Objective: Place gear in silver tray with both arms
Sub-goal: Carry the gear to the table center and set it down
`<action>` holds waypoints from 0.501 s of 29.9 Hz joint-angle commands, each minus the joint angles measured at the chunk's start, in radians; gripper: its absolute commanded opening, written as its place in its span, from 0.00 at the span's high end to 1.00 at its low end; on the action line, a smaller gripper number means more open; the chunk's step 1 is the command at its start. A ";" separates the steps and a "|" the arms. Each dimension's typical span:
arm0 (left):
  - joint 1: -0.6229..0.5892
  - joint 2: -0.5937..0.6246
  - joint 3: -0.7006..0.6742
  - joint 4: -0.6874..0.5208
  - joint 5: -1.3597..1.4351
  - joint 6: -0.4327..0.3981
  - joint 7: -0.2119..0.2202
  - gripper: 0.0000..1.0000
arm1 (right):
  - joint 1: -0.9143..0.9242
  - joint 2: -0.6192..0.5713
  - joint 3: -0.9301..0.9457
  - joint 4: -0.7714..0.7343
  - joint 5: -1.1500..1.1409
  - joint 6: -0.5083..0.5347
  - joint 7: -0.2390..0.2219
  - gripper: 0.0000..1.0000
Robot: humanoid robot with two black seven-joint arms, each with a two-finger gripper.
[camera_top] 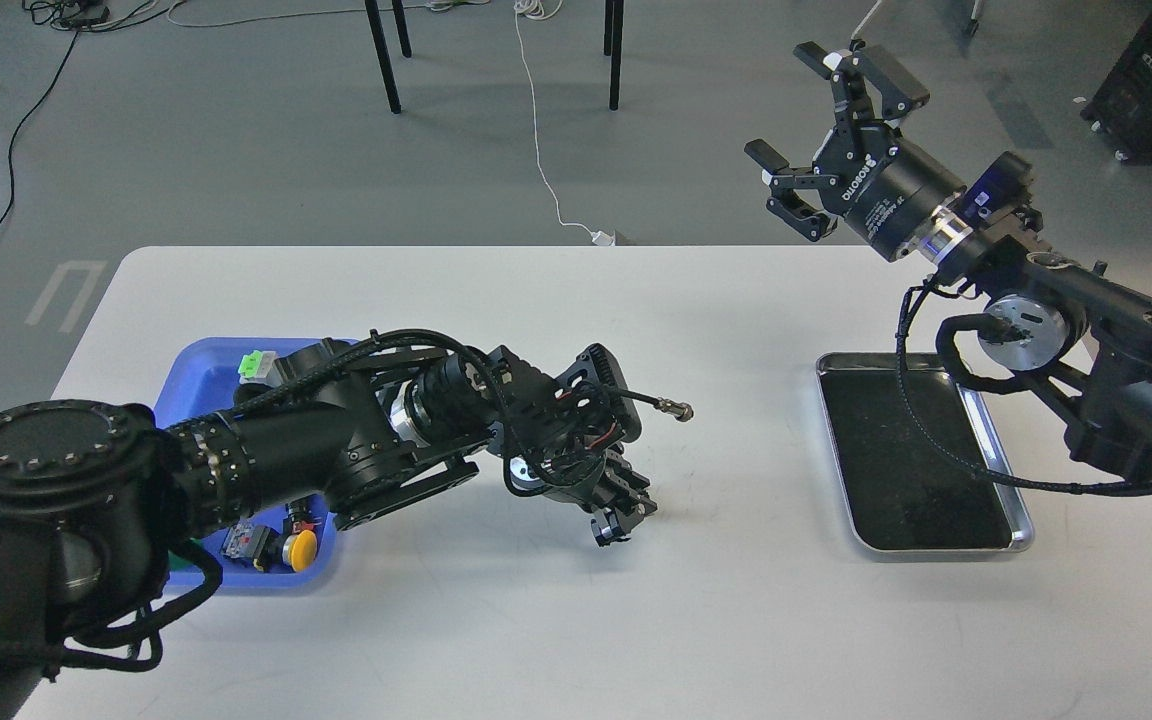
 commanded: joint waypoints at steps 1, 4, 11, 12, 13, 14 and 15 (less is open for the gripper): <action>0.000 0.000 -0.001 0.000 0.000 -0.001 0.000 0.56 | 0.000 0.001 0.000 -0.001 0.000 0.000 0.000 0.01; -0.006 0.000 -0.009 -0.001 0.000 -0.001 0.000 0.18 | 0.000 -0.002 0.000 -0.001 0.000 0.000 0.000 0.01; -0.039 0.000 -0.019 -0.030 0.000 0.005 0.000 0.06 | -0.002 -0.043 0.000 0.010 0.002 0.000 0.000 0.01; -0.043 0.000 -0.023 -0.043 0.000 0.005 0.000 0.06 | -0.002 -0.055 0.000 0.013 0.002 0.000 0.000 0.01; -0.051 0.000 -0.026 -0.056 0.000 0.006 0.000 0.06 | -0.002 -0.075 0.000 0.016 0.002 0.000 0.000 0.01; -0.055 0.014 -0.033 -0.067 0.000 0.011 0.000 0.06 | -0.003 -0.092 0.000 0.022 0.002 0.000 0.000 0.01; -0.057 0.043 -0.050 -0.069 -0.037 0.020 0.000 0.06 | -0.008 -0.113 0.000 0.033 0.002 0.000 0.000 0.01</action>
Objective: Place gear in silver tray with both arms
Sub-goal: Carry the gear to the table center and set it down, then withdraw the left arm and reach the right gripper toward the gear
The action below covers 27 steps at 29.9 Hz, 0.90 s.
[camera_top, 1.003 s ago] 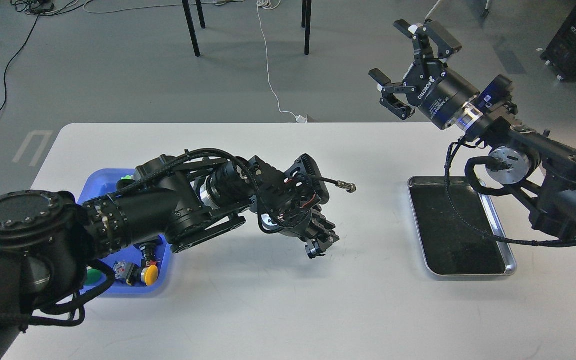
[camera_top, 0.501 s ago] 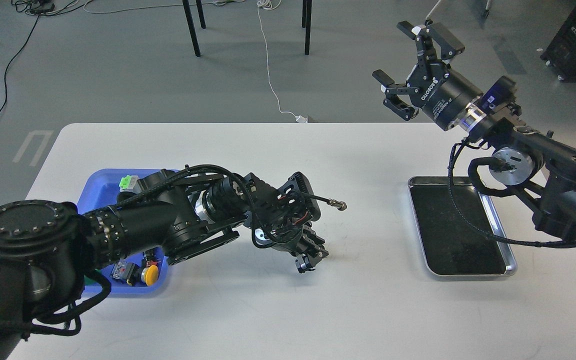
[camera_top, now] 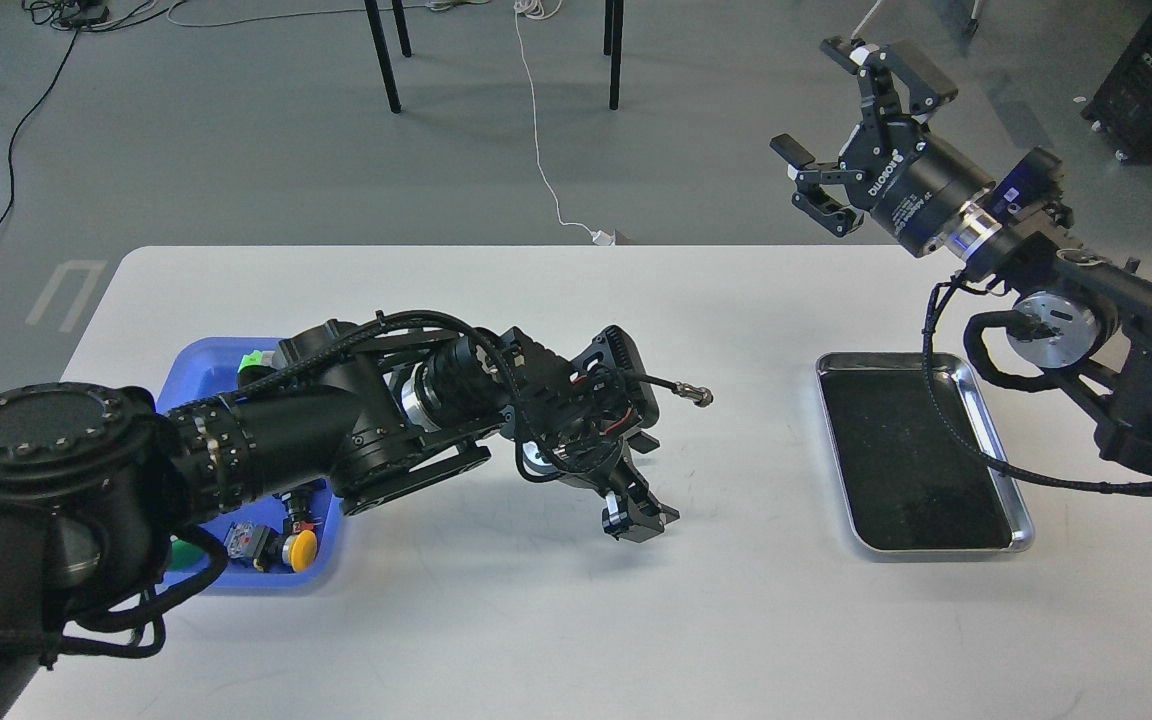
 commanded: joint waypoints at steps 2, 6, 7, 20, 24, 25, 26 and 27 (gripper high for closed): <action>-0.009 0.107 -0.059 -0.020 -0.139 0.030 0.000 0.06 | -0.017 -0.093 -0.003 0.052 -0.001 0.000 0.000 0.01; 0.018 0.244 -0.149 -0.020 -0.409 0.046 0.000 0.06 | -0.076 -0.173 -0.012 0.127 -0.100 0.000 0.000 0.01; 0.042 0.276 -0.178 -0.020 -0.495 0.046 0.000 0.06 | -0.084 -0.190 -0.014 0.147 -0.154 0.000 0.000 0.01; 0.581 0.430 -0.766 -0.060 -1.400 -0.009 0.000 0.05 | 0.017 -0.172 -0.079 0.239 -0.967 0.000 0.000 0.01; 0.716 0.428 -0.941 -0.118 -1.431 -0.063 0.000 0.05 | 0.156 -0.074 -0.256 0.241 -1.197 0.000 0.000 0.01; 0.736 0.425 -0.964 -0.123 -1.445 -0.065 0.000 0.05 | 0.181 -0.048 -0.288 0.239 -1.237 0.000 0.000 0.01; 0.745 0.422 -0.985 -0.123 -1.469 -0.065 0.000 0.04 | 0.205 -0.013 -0.319 0.239 -1.282 0.000 0.000 0.01; 0.750 0.419 -0.998 -0.123 -1.499 -0.062 0.000 0.03 | 0.225 0.019 -0.336 0.236 -1.328 0.000 0.000 0.01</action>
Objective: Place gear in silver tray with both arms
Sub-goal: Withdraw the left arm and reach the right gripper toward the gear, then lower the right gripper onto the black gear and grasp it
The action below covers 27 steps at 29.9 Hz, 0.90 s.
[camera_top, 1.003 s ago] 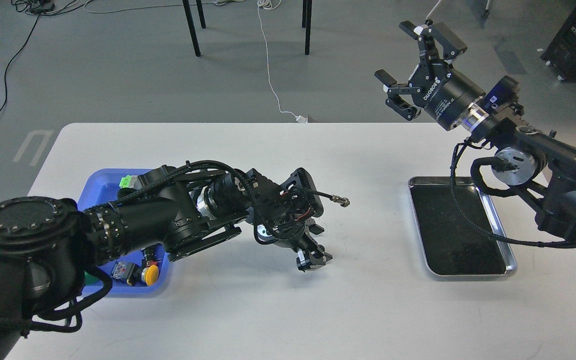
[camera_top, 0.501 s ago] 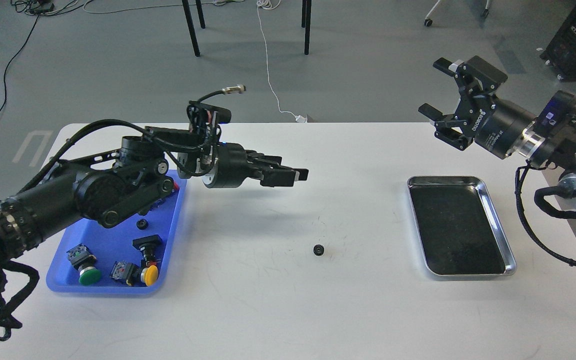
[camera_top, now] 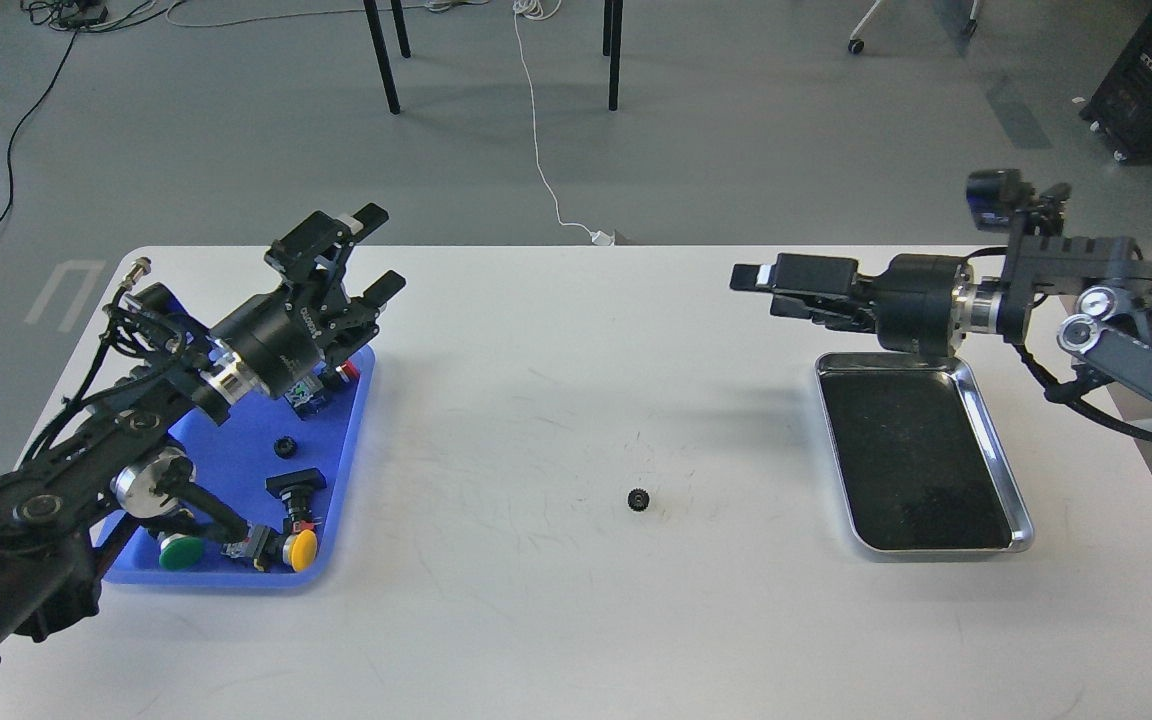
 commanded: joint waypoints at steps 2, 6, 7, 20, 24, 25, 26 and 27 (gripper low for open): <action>0.043 -0.010 -0.075 -0.009 -0.121 -0.002 0.000 0.03 | 0.114 0.161 -0.111 -0.016 -0.222 0.000 0.000 0.01; 0.044 -0.002 -0.075 -0.009 -0.137 -0.004 0.000 0.02 | 0.164 0.285 -0.195 -0.050 -0.329 0.000 0.000 0.01; 0.043 -0.002 -0.075 -0.009 -0.140 -0.002 0.000 0.02 | 0.173 0.308 -0.227 -0.053 -0.354 0.000 0.000 0.01; 0.043 -0.002 -0.077 -0.010 -0.141 -0.004 0.000 0.02 | 0.187 0.466 -0.384 -0.099 -0.470 0.000 0.000 0.07; 0.044 -0.002 -0.077 -0.010 -0.141 -0.004 0.000 0.02 | 0.190 0.465 -0.421 -0.099 -0.470 0.000 0.000 0.10; 0.044 -0.003 -0.077 -0.010 -0.141 -0.004 0.000 0.02 | 0.190 0.465 -0.424 -0.099 -0.470 0.000 0.000 0.11; 0.044 -0.003 -0.077 -0.010 -0.141 -0.004 0.000 0.02 | 0.190 0.463 -0.425 -0.099 -0.470 0.000 0.000 0.13; 0.044 -0.003 -0.077 -0.010 -0.141 -0.004 0.000 0.02 | 0.190 0.463 -0.427 -0.099 -0.470 0.000 0.000 0.15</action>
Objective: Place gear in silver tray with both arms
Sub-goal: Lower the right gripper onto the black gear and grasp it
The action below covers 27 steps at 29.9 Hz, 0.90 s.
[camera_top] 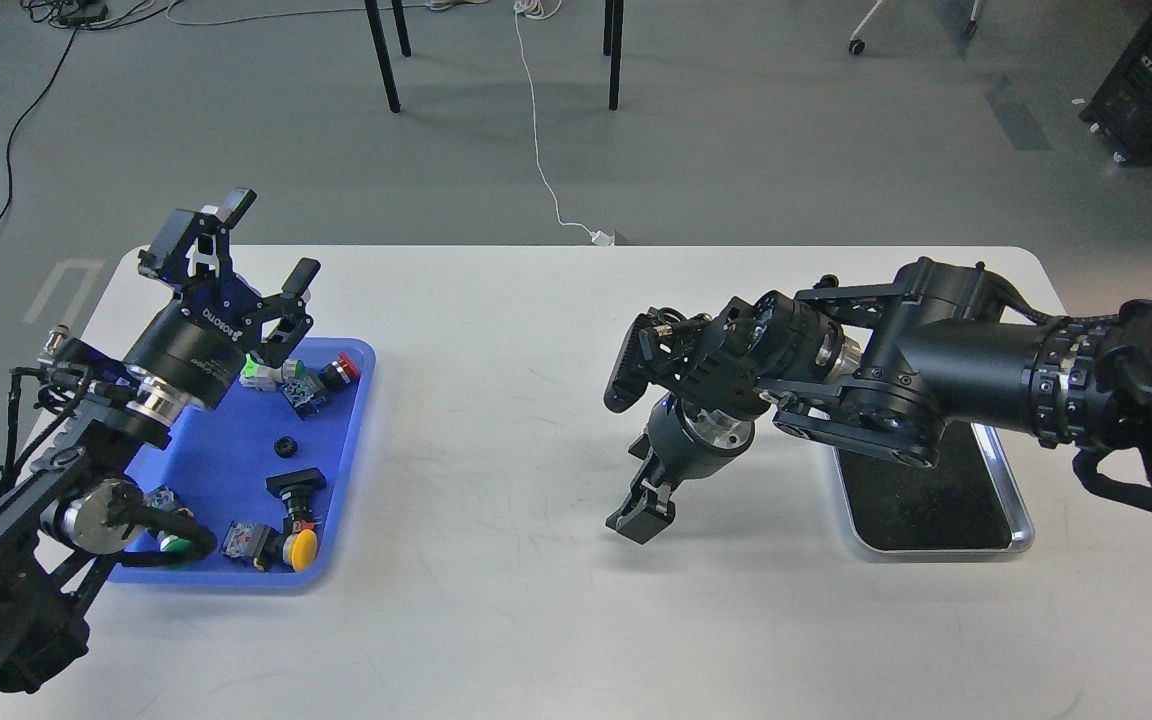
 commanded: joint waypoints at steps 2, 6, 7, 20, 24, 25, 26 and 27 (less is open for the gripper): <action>0.001 -0.002 0.000 0.000 0.000 0.000 0.000 0.02 | -0.001 -0.002 -0.009 -0.002 0.000 0.000 0.000 0.18; 0.001 -0.005 0.000 0.000 0.000 0.000 0.000 0.02 | -0.001 0.014 -0.020 -0.008 0.000 0.000 0.000 0.24; 0.003 -0.005 0.000 0.000 0.000 0.000 0.000 0.02 | -0.001 0.014 -0.022 -0.014 0.000 0.000 0.000 0.27; 0.003 -0.007 0.000 -0.002 0.000 0.003 0.000 0.02 | -0.001 0.021 -0.048 -0.020 0.000 0.000 0.000 0.42; 0.001 -0.005 0.000 -0.002 0.000 0.003 0.000 0.02 | -0.001 0.021 -0.049 -0.020 0.000 0.000 0.000 0.47; 0.003 -0.005 0.000 -0.002 0.000 0.003 0.000 0.02 | -0.001 0.021 -0.049 -0.020 0.000 0.000 0.000 0.50; 0.001 -0.005 0.000 -0.002 0.000 0.003 0.000 0.02 | -0.001 0.021 -0.051 -0.020 0.000 0.000 0.000 0.52; 0.001 -0.007 0.000 -0.002 0.000 0.003 0.000 0.02 | -0.001 0.020 -0.051 -0.020 0.000 0.000 0.000 0.53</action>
